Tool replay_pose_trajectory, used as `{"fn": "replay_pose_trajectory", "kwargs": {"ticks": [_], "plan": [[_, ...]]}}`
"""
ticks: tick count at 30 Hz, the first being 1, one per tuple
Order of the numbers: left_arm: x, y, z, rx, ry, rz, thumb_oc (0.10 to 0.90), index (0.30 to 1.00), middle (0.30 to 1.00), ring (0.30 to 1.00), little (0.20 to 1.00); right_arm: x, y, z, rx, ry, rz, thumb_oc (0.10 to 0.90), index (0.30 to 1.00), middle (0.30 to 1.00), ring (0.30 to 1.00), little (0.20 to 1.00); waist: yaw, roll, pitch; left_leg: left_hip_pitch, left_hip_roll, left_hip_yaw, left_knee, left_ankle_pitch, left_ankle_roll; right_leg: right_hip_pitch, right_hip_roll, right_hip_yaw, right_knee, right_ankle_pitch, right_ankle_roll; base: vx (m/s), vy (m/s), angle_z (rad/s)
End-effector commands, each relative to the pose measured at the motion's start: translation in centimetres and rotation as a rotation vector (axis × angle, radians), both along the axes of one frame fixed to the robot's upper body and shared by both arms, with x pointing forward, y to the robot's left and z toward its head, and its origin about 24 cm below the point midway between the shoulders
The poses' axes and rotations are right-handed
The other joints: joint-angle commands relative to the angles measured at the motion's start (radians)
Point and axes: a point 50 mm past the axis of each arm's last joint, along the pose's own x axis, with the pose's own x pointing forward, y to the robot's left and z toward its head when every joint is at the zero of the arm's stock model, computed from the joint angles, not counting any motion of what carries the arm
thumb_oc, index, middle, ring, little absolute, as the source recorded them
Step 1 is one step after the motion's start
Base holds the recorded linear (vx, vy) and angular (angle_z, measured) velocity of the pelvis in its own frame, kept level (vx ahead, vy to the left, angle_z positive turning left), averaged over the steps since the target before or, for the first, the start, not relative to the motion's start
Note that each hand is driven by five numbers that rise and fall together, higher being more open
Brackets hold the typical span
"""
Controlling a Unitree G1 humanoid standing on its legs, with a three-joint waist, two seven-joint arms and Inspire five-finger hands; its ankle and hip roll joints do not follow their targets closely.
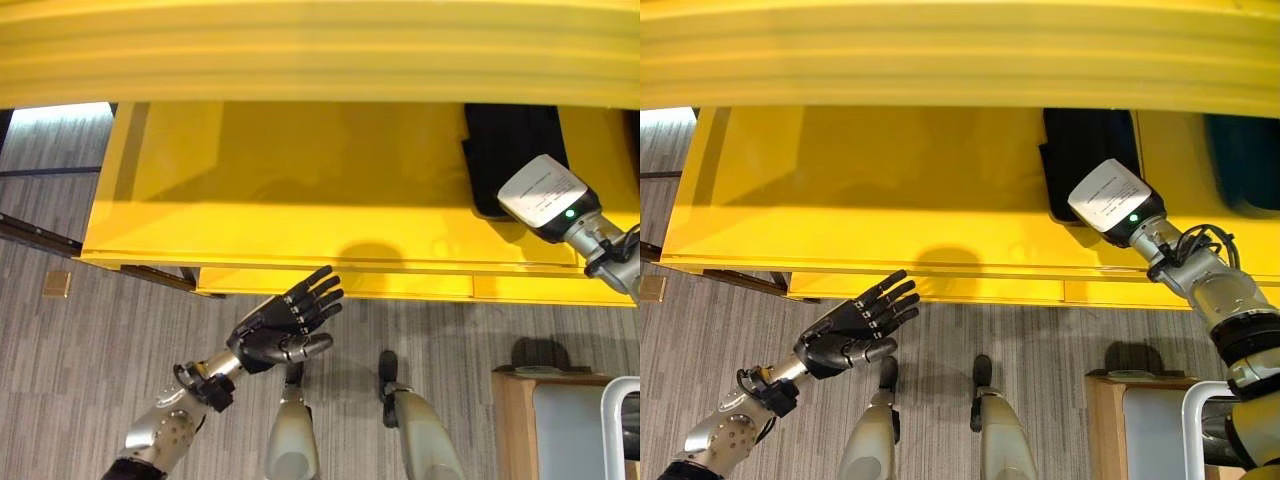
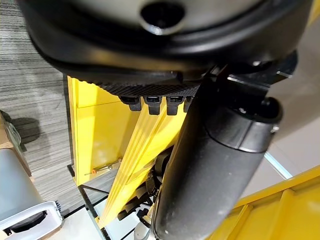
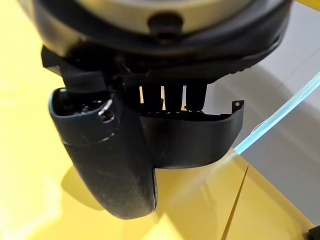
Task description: Move parts from the plastic box to the shelf.
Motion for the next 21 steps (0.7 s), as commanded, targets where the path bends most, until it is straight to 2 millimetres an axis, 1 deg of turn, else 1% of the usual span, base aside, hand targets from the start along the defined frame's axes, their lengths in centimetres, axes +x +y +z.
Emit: {"fn": "replay_pose_trajectory", "kwargs": {"ticks": [1,9,16,19,21], "plan": [[-0.3,-1.3,2.8,-0.08,-0.164,-0.119,0.9,1.0,1.0,1.0,1.0,-0.3,-1.4,2.3,-0.086,-0.069,-0.056,0.9,1.0,1.0,1.0,1.0,0.006,-0.027,-0.038,-0.045,0.022,-0.051,0.067,0.012,0.0,0.075,-0.013,-0.031,-0.03,-0.05,0.012,0.03,0.003,0.03],[-0.4,-1.4,2.7,-0.082,-0.159,-0.124,0.9,1.0,1.0,1.0,1.0,-0.1,-1.2,2.3,-0.073,-0.055,-0.077,0.9,1.0,1.0,1.0,1.0,0.007,-0.026,-0.041,-0.045,0.021,-0.053,0.079,0.009,0.001,0.077,-0.015,-0.03,-0.019,-0.055,0.012,0.01,0.0,0.0],[-0.4,-1.5,2.7,-0.084,-0.163,-0.125,0.9,1.0,1.0,1.0,1.0,-0.2,-1.3,1.4,-0.011,-0.011,-0.105,0.9,1.0,1.0,1.0,1.0,0.003,-0.029,-0.044,-0.038,0.019,-0.051,0.074,0.005,0.003,0.081,-0.016,-0.023,-0.028,-0.052,0.012,0.01,0.009,0.0],[-0.4,-1.6,2.9,-0.084,-0.168,-0.128,0.9,1.0,1.0,1.0,1.0,-0.2,-1.6,1.2,0.046,-0.012,-0.113,0.9,1.0,1.0,1.0,1.0,0.0,-0.029,-0.044,-0.037,0.018,-0.048,0.071,0.005,0.003,0.082,-0.017,-0.019,-0.036,-0.048,0.014,0.0,0.01,0.0],[-0.3,-1.6,2.9,-0.088,-0.171,-0.124,0.9,1.0,1.0,1.0,1.0,-0.2,-1.6,1.2,0.131,-0.021,-0.118,0.9,1.0,1.0,1.0,1.0,-0.003,-0.029,-0.044,-0.034,0.017,-0.045,0.068,0.005,0.003,0.082,-0.018,-0.016,-0.038,-0.046,0.014,-0.01,0.018,0.0]]}}
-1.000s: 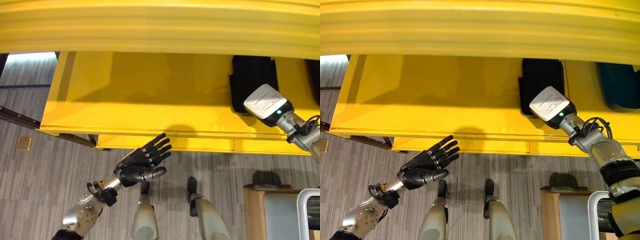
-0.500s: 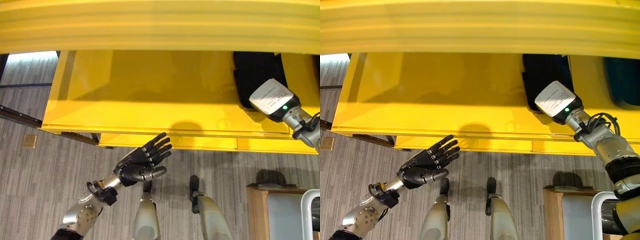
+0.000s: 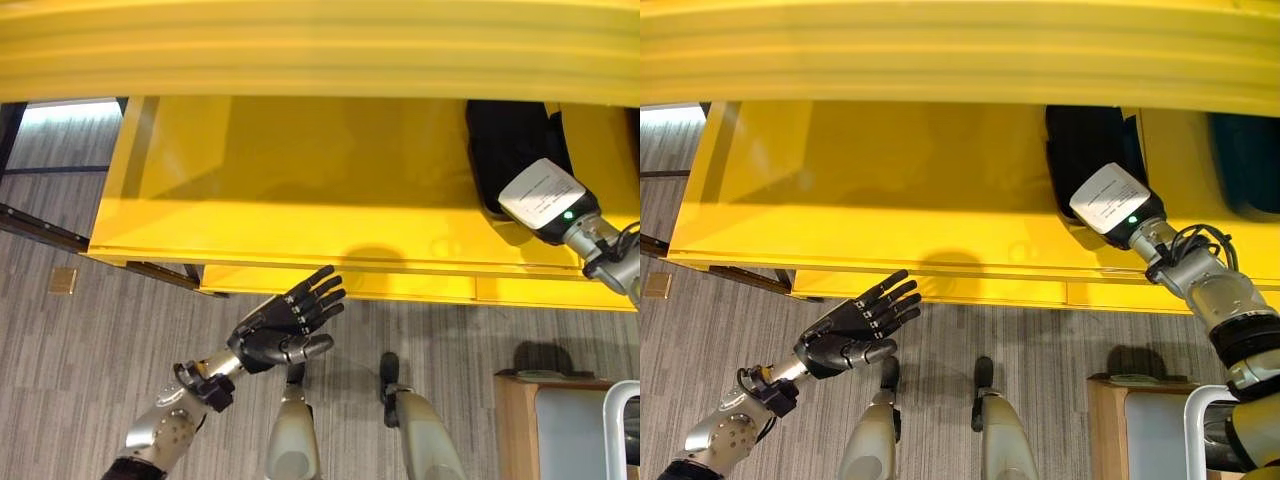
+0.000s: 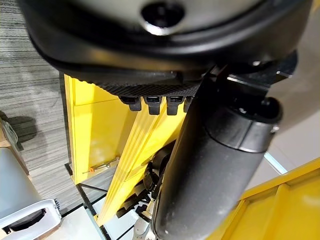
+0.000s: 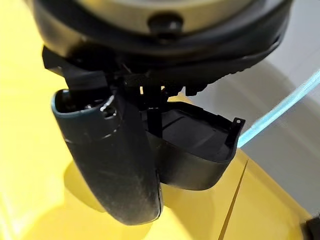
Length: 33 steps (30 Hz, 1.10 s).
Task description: Move parts from the plastic box to the shelf.
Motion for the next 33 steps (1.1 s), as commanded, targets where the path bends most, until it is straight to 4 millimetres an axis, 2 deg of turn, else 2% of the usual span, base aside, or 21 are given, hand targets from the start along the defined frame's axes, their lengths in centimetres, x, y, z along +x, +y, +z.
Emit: {"fn": "replay_pose_trajectory", "kwargs": {"ticks": [1,5,10,16,24,33], "plan": [[-0.2,-1.6,2.8,-0.087,-0.164,-0.105,0.9,1.0,1.0,1.0,1.0,-0.2,-1.5,1.7,0.158,-0.072,-0.086,0.9,1.0,1.0,1.0,1.0,-0.013,-0.03,-0.044,-0.032,0.021,-0.039,0.056,0.007,-0.002,0.083,-0.014,-0.014,-0.05,-0.038,0.016,0.0,0.043,0.0],[-0.1,-1.7,2.8,-0.095,-0.166,-0.1,0.9,1.0,1.0,1.0,1.0,-0.1,-1.5,1.4,0.248,-0.092,-0.1,0.9,1.0,1.0,1.0,1.0,-0.02,-0.03,-0.048,-0.023,0.022,-0.034,0.054,0.004,-0.002,0.09,-0.015,-0.007,-0.056,-0.037,0.016,0.0,0.029,0.0],[0.0,-2.2,3.0,-0.104,-0.167,-0.097,0.9,1.0,1.0,1.0,1.0,-0.2,-1.5,0.0,0.302,-0.063,-0.102,0.9,1.0,1.0,1.0,1.0,-0.023,-0.024,-0.054,-0.01,0.02,-0.029,0.047,0.003,-0.001,0.101,-0.017,-0.005,-0.06,-0.04,0.015,0.01,0.03,-0.02],[0.1,-2.4,2.9,-0.11,-0.167,-0.103,0.9,1.0,1.0,1.0,1.0,0.0,-1.5,-0.1,0.375,-0.098,-0.102,0.9,1.0,1.0,1.0,1.0,-0.026,-0.019,-0.055,-0.006,0.022,-0.026,0.046,0.007,-0.002,0.102,-0.017,-0.003,-0.054,-0.044,0.013,0.0,0.014,0.01],[0.2,-2.9,2.9,-0.126,-0.169,-0.103,0.9,1.0,1.0,1.0,1.0,0.1,0.2,-0.7,0.415,-0.17,0.001,0.9,1.0,1.0,1.0,1.0,-0.027,-0.009,-0.056,-0.004,0.019,-0.028,0.043,0.007,-0.001,0.099,-0.017,-0.002,-0.046,-0.05,0.011,0.0,0.01,-0.01],[0.4,-3.3,2.8,-0.145,-0.163,-0.091,0.9,1.0,1.0,1.0,1.0,0.6,1.9,-0.2,0.512,-0.204,0.083,0.9,1.0,1.0,1.0,1.0,-0.033,0.006,-0.055,0.002,0.016,-0.025,0.033,0.016,-0.004,0.101,-0.019,0.005,-0.055,-0.049,0.01,0.0,0.007,0.0]]}}
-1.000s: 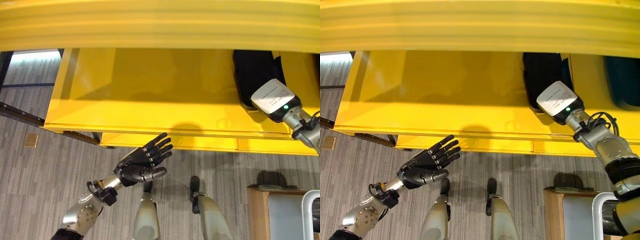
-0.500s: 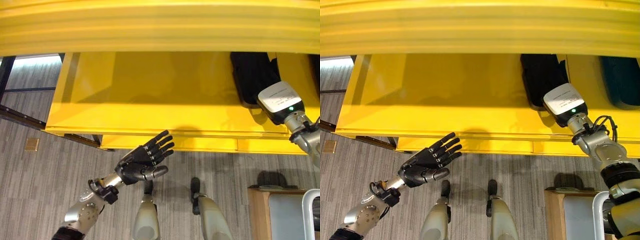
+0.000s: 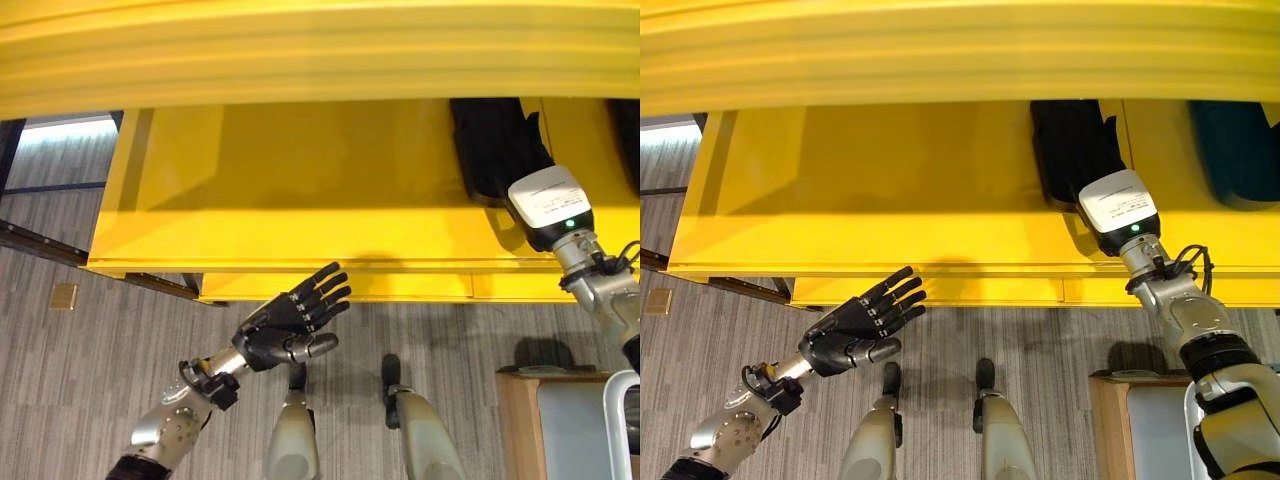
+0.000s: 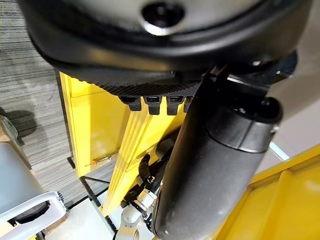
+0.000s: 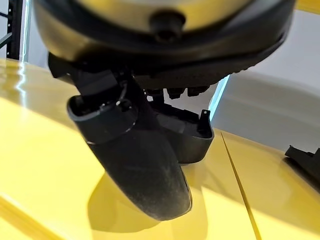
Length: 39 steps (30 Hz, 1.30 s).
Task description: Move parts from the plastic box to the shelf.
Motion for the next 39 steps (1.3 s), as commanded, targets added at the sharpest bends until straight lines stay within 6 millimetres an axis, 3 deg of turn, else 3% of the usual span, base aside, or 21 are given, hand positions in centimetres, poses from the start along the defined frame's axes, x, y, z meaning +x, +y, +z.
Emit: {"fn": "replay_pose_trajectory", "kwargs": {"ticks": [1,7,13,22,34,39], "plan": [[0.2,-2.5,2.5,-0.121,-0.147,-0.076,0.9,1.0,1.0,1.0,1.0,0.5,1.1,2.6,0.088,-0.142,0.065,0.9,1.0,1.0,1.0,1.0,0.003,-0.006,-0.049,-0.013,0.027,-0.031,0.029,0.019,-0.009,0.09,-0.011,-0.006,-0.055,-0.053,0.008,0.0,0.0,0.0],[0.0,-2.9,2.3,-0.13,-0.148,-0.079,0.9,1.0,1.0,1.0,1.0,0.7,1.7,2.6,0.081,-0.158,0.074,0.9,1.0,1.0,1.0,1.0,0.004,-0.001,-0.054,-0.006,0.026,-0.03,0.024,0.026,-0.011,0.094,-0.014,-0.006,-0.056,-0.055,0.007,0.0,0.006,0.0],[-0.1,-2.9,2.3,-0.143,-0.15,-0.076,0.9,1.0,1.0,1.0,1.0,0.6,0.8,2.2,0.089,-0.183,0.013,0.9,1.0,1.0,1.0,1.0,0.003,0.003,-0.059,-0.003,0.026,-0.026,0.021,0.029,-0.013,0.097,-0.016,-0.005,-0.059,-0.056,0.006,0.0,0.012,0.0],[-0.3,-2.9,2.1,-0.168,-0.163,-0.044,0.9,1.0,1.0,1.0,1.0,-1.0,3.0,2.1,0.101,-0.332,0.187,0.9,1.0,1.0,1.0,1.0,-0.023,0.006,-0.058,0.01,0.022,-0.013,0.007,0.024,-0.01,0.1,-0.022,0.006,-0.066,-0.053,0.011,0.0,0.041,-0.01],[-0.9,-2.4,2.0,-0.193,-0.17,-0.005,0.9,1.0,1.0,1.0,1.0,-3.4,3.8,-0.9,0.15,-0.29,0.228,0.9,1.0,1.0,1.0,1.0,-0.057,0.003,-0.074,0.041,0.021,0.011,-0.007,0.012,-0.008,0.127,-0.032,0.02,-0.086,-0.052,0.014,0.01,0.04,-0.04],[-1.6,-2.1,1.4,-0.216,-0.167,0.016,0.9,1.0,1.0,1.0,1.0,-5.2,3.0,-2.1,0.32,-0.37,0.21,0.9,1.0,1.0,1.0,1.0,-0.074,-0.003,-0.101,0.08,0.022,0.033,-0.026,0.011,-0.008,0.165,-0.033,0.03,-0.115,-0.049,0.014,0.02,0.083,0.02]]}}
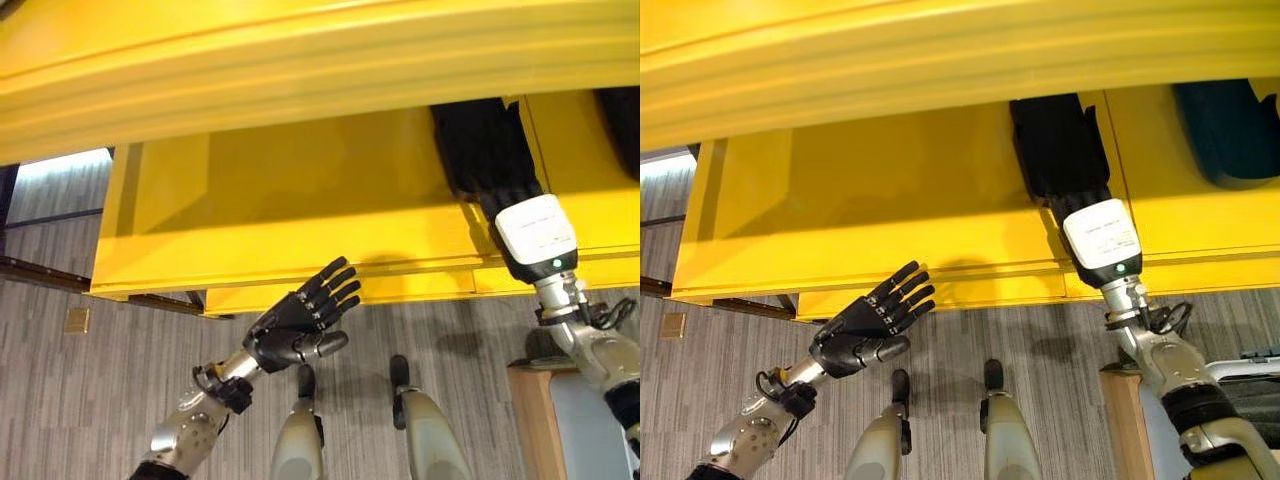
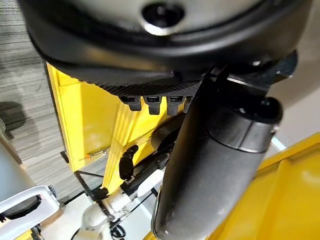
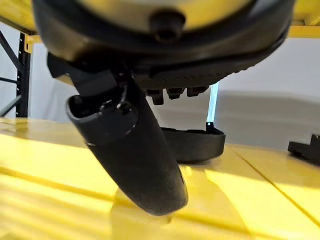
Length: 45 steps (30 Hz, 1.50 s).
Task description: Move parts from the plastic box to the shelf.
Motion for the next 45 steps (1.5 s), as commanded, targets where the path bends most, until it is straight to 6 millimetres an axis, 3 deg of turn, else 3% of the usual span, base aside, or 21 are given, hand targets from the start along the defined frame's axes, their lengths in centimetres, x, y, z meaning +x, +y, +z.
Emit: {"fn": "replay_pose_trajectory", "kwargs": {"ticks": [1,6,13,19,22,29,30,34,38,41,45], "plan": [[-0.6,-0.1,2.4,-0.106,-0.172,0.005,0.9,1.0,1.0,1.0,1.0,-0.8,0.9,2.8,0.167,-0.259,0.091,0.9,1.0,1.0,1.0,1.0,-0.034,-0.047,-0.093,0.026,0.023,0.006,0.009,0.014,-0.017,0.146,-0.03,0.007,-0.129,-0.027,0.018,0.03,0.136,0.05],[-1.3,-0.3,1.6,-0.133,-0.16,0.052,0.9,1.0,1.0,1.0,1.0,-4.3,1.9,2.8,0.334,-0.436,0.188,0.9,1.0,1.0,1.0,1.0,-0.068,-0.064,-0.133,0.066,0.004,0.03,0.009,-0.024,-0.004,0.194,-0.04,0.025,-0.164,-0.017,0.028,0.03,0.153,-0.1],[-2.1,-0.5,0.4,-0.13,-0.126,0.065,0.9,1.0,1.0,1.0,1.0,-6.6,3.5,1.2,0.505,-0.334,0.241,0.9,1.0,1.0,1.0,1.0,-0.095,-0.08,-0.195,0.124,-0.024,0.049,-0.023,-0.046,0.005,0.268,-0.063,0.055,-0.247,0.025,0.051,0.0,0.162,-0.1],[-2.7,-1.3,-0.7,-0.059,-0.106,-0.04,0.9,1.0,1.0,1.0,1.0,-6.5,4.3,-1.5,0.649,-0.144,0.186,0.9,1.0,1.0,1.0,1.0,-0.098,-0.088,-0.224,0.158,-0.054,0.069,-0.039,-0.071,0.02,0.304,-0.083,0.064,-0.296,0.05,0.074,-0.07,0.199,-0.02],[-2.9,-1.8,-1.3,0.106,-0.122,-0.139,0.9,1.0,1.0,1.0,1.0,-6.0,4.0,-2.5,0.677,-0.046,0.096,0.9,1.0,1.0,1.0,1.0,-0.105,-0.09,-0.227,0.174,-0.075,0.085,-0.036,-0.09,0.035,0.318,-0.096,0.072,-0.313,0.064,0.088,-0.1,0.293,-0.03],[-2.4,-2.8,-0.7,0.171,-0.152,-0.23,0.9,1.0,1.0,1.0,1.0,-6.0,5.7,-3.9,0.858,0.108,0.12,0.9,1.0,1.0,1.0,1.0,-0.14,-0.089,-0.238,0.226,-0.117,0.164,-0.073,-0.109,0.068,0.329,-0.161,0.085,-0.366,0.134,0.159,-0.08,0.299,-0.11],[-2.2,-2.9,-0.7,0.198,-0.15,-0.225,0.9,1.0,1.0,1.0,1.0,-6.0,5.9,-4.2,0.883,0.144,0.127,0.9,1.0,1.0,1.0,1.0,-0.143,-0.092,-0.238,0.235,-0.119,0.184,-0.081,-0.108,0.07,0.326,-0.164,0.072,-0.369,0.142,0.164,-0.1,0.225,-0.16],[-2.1,-2.3,-0.4,0.217,-0.142,-0.164,0.9,1.0,1.0,1.0,1.0,-6.1,7.1,-4.2,0.888,0.189,0.187,0.9,1.0,1.0,1.0,1.0,-0.13,-0.1,-0.223,0.275,-0.096,0.322,-0.111,-0.091,0.076,0.294,-0.185,-0.096,-0.264,0.12,0.191,-0.15,0.115,-0.67],[-1.9,-2.0,-0.4,0.246,-0.152,-0.153,0.9,1.0,1.0,1.0,1.0,-6.0,6.7,-4.5,0.936,0.187,0.16,0.9,1.0,1.0,1.0,1.0,-0.122,-0.098,-0.224,0.252,-0.098,0.352,-0.098,-0.081,0.109,0.25,-0.201,-0.127,-0.04,0.073,0.173,-0.17,0.045,-0.93],[-1.6,-1.7,-0.5,0.214,-0.149,-0.129,0.9,1.0,1.0,1.0,1.0,-5.5,6.8,-4.4,0.921,0.145,0.184,0.9,1.0,1.0,1.0,1.0,-0.093,-0.099,-0.232,0.229,-0.106,0.376,-0.063,-0.107,0.126,0.243,-0.26,-0.166,0.15,0.064,0.156,-0.15,-0.022,-0.21],[-1.3,-1.5,-0.6,0.183,-0.146,-0.117,0.9,1.0,1.0,1.0,1.0,-4.4,8.2,-3.1,0.78,0.077,0.267,0.9,1.0,1.0,1.0,1.0,-0.053,-0.106,-0.249,0.195,-0.098,0.424,-0.042,-0.104,0.124,0.311,-0.265,-0.227,0.12,0.037,0.147,-0.13,-0.155,-0.46]]}}
